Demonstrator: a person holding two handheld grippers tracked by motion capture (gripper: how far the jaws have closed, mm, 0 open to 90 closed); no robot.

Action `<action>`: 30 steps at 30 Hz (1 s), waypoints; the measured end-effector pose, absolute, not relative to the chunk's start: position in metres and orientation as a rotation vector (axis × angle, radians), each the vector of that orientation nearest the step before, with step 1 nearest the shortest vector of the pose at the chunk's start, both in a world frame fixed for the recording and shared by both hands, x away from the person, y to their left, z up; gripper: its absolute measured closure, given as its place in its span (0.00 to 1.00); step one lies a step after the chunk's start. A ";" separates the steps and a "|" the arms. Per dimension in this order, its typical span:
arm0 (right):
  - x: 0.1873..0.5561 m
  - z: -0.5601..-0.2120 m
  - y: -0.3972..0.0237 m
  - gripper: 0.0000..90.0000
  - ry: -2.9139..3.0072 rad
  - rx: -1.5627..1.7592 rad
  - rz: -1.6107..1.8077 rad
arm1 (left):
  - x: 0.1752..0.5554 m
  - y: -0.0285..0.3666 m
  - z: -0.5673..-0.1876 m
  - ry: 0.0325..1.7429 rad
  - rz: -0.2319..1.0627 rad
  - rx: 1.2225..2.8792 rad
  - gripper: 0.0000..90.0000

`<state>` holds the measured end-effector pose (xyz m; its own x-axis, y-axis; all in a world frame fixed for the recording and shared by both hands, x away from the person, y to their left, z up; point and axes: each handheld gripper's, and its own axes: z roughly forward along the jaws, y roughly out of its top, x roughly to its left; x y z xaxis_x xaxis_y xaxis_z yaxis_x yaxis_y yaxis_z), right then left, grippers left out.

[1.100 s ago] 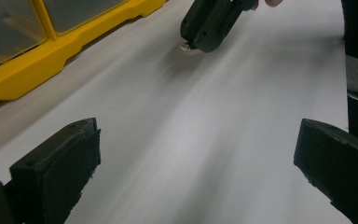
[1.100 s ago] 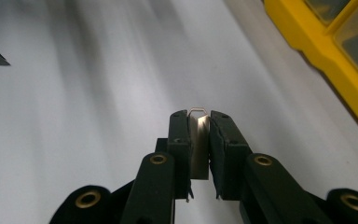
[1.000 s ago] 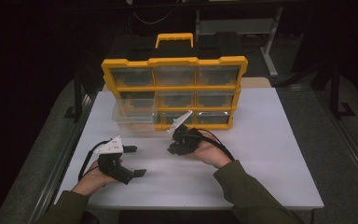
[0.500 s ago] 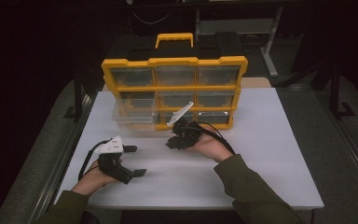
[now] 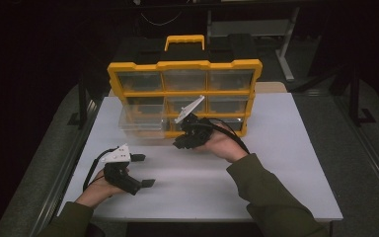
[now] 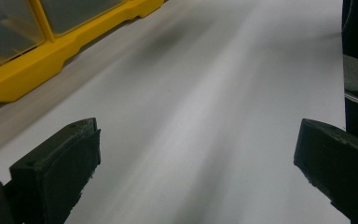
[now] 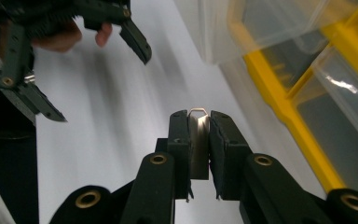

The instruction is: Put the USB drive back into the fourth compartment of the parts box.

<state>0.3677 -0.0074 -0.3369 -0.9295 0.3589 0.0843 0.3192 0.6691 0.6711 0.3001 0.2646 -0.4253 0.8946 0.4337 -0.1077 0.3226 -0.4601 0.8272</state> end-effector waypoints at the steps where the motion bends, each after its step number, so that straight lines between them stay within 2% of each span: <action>1: 0.368 -0.334 -0.008 0.87 2.817 0.573 1.113 | 0.300 0.264 -0.425 0.544 0.144 2.090 0.00; 15: 0.378 -0.291 -0.012 0.87 2.770 0.545 1.196 | 0.300 0.264 -0.426 0.543 0.136 2.095 0.00; 30: 0.386 -0.253 0.003 0.87 2.728 0.486 1.257 | 0.299 0.264 -0.425 0.541 0.136 2.092 0.00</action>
